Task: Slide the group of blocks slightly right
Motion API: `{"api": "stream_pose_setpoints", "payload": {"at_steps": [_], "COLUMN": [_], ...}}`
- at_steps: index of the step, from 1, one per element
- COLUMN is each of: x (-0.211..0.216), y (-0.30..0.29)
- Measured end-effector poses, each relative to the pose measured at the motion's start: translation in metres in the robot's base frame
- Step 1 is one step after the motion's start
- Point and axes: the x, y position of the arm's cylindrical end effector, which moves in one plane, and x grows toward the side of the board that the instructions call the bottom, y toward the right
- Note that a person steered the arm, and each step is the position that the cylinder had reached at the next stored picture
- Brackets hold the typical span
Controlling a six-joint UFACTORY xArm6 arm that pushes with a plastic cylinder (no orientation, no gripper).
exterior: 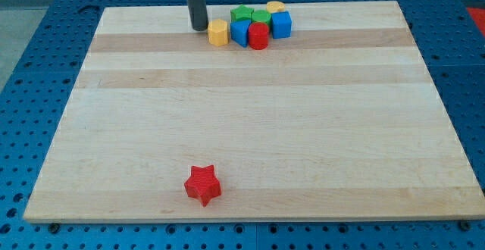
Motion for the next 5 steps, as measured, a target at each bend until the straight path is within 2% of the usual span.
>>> {"api": "stream_pose_setpoints", "payload": {"at_steps": [2,4,5], "x": [-0.006,-0.039,-0.043], "y": [0.050,0.093,0.092]}}
